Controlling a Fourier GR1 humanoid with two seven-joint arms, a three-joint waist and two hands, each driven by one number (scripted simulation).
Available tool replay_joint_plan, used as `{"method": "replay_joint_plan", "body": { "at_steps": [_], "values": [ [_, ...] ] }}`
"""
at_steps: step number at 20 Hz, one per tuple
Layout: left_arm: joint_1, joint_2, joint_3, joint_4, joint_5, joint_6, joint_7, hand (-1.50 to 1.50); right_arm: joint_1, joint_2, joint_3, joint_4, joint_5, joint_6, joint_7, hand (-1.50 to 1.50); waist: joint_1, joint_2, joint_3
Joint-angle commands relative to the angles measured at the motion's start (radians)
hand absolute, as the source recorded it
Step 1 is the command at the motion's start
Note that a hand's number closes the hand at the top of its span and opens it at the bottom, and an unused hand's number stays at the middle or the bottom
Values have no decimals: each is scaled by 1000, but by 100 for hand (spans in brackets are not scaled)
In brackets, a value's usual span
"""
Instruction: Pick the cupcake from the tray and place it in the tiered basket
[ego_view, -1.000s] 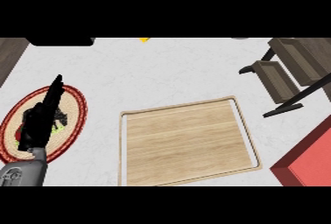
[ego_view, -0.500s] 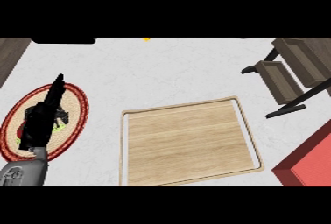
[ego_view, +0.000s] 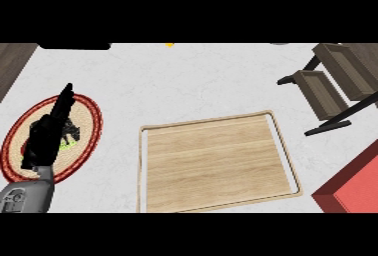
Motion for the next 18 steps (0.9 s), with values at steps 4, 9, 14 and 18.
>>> {"method": "replay_joint_plan", "body": {
  "at_steps": [4, 9, 14, 18],
  "values": [
    [-41, 2, 19, 19, 12, -13, 24, 0, -33, -3, -47, 216, -3, 14, -202, 150, -7, -2, 0],
    [-42, -26, -10, 15, -31, 21, 25, 0, -57, 25, -47, 357, 15, 30, -278, 150, 0, -1, 0],
    [-6, -29, -10, -5, -36, 26, 13, 0, -27, 70, -145, 426, -83, 114, -111, -150, -8, -6, 0],
    [2, -19, 8, 45, -30, 9, -34, 0, 33, 68, -167, 443, -77, 67, -227, -150, -12, -4, 0]
  ]
}}
